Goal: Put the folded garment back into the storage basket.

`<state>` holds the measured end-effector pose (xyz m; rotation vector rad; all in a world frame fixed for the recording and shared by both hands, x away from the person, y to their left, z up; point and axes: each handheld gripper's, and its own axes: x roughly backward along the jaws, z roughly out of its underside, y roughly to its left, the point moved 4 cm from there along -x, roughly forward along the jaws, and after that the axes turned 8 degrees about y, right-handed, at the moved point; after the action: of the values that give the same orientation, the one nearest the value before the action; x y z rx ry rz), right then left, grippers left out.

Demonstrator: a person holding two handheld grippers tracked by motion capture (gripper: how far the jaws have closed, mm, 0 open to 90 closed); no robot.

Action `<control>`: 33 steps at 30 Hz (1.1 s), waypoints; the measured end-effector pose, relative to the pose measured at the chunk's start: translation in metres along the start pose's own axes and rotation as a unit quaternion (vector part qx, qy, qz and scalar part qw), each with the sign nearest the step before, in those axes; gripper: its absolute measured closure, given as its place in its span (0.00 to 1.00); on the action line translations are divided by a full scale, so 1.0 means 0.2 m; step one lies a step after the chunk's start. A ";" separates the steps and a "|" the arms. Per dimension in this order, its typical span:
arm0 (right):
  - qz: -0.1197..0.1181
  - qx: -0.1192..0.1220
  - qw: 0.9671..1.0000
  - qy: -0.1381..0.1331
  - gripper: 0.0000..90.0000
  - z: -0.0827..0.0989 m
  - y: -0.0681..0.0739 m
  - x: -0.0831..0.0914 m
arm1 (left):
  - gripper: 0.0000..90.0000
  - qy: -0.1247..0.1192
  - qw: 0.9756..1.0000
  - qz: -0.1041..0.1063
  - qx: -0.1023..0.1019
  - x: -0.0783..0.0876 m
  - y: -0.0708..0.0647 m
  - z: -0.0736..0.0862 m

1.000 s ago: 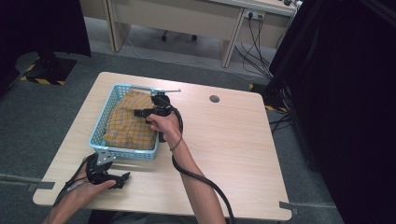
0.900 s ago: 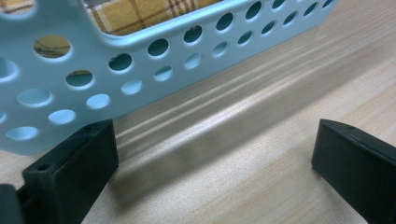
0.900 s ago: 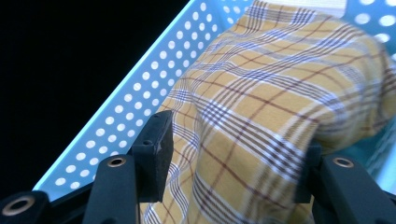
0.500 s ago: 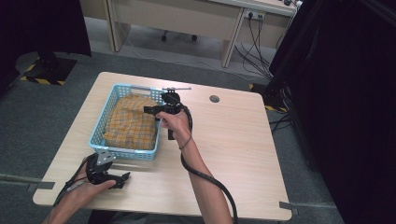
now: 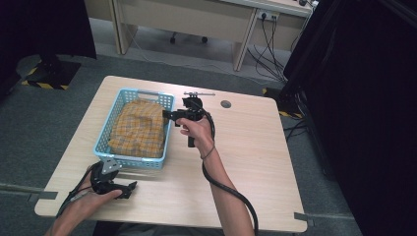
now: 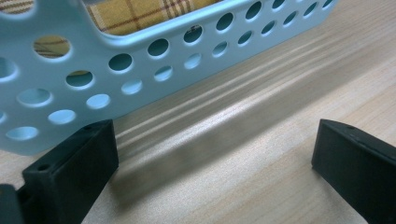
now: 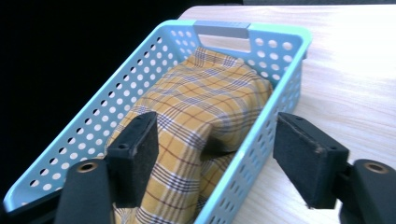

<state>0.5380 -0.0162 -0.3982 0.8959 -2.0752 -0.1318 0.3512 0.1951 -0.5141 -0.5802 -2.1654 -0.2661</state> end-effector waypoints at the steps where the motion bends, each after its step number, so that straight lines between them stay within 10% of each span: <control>1: 0.001 0.000 1.000 -0.002 0.33 0.00 -0.01 0.01 | 0.00 0.000 1.000 0.000 0.000 0.00 0.00 0.00; 19: 0.009 -0.007 1.000 -0.011 0.04 0.05 -0.05 0.03 | 0.00 0.000 1.000 0.000 0.000 0.00 0.00 0.00; 33: 0.001 0.002 1.000 -0.021 0.04 0.09 -0.07 0.07 | 0.00 0.000 1.000 0.000 -0.001 0.00 0.00 0.00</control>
<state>0.5272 -0.0404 -0.4060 0.8995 -2.1157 -0.1473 0.3513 0.1952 -0.5141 -0.5815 -2.1645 -0.2676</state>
